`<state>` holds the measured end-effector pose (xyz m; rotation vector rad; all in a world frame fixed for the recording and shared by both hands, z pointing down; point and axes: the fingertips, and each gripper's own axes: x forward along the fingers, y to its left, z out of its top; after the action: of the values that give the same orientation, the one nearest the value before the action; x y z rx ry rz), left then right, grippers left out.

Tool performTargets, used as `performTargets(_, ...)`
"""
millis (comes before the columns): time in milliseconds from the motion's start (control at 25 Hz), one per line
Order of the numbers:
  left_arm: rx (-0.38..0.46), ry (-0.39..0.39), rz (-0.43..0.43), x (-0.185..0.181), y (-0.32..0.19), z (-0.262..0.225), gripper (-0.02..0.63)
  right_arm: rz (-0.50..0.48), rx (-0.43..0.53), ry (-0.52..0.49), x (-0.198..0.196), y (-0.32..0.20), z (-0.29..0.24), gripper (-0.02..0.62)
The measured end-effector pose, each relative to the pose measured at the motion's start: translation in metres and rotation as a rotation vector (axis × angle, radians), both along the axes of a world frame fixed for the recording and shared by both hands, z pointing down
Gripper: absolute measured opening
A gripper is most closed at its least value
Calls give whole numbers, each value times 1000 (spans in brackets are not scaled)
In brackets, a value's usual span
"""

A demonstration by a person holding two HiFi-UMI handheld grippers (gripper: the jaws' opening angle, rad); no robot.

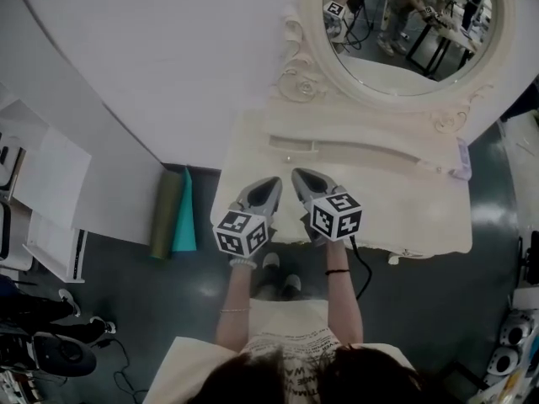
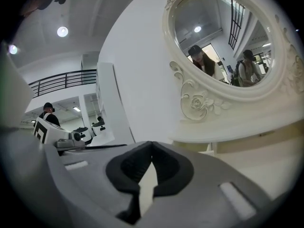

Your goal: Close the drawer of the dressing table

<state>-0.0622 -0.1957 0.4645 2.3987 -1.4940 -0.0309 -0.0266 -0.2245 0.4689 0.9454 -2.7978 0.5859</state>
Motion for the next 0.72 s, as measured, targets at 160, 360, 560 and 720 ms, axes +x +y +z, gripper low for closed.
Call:
performTargets(160, -27, 11, 9, -7, -12, 10, 2, 17, -28, 20, -5, -12, 13, 3)
performTargets(360, -57, 10, 19, -15, -27, 23, 2, 41, -61, 29, -11, -29, 24, 3)
performTargets(560, -88, 16, 23, -22, -39, 35, 2, 57, -100, 51, -16, -41, 40, 3)
performTargets(720, -109, 19, 31, -25, -48, 44, 2, 84, -129, 91, -16, -51, 55, 3)
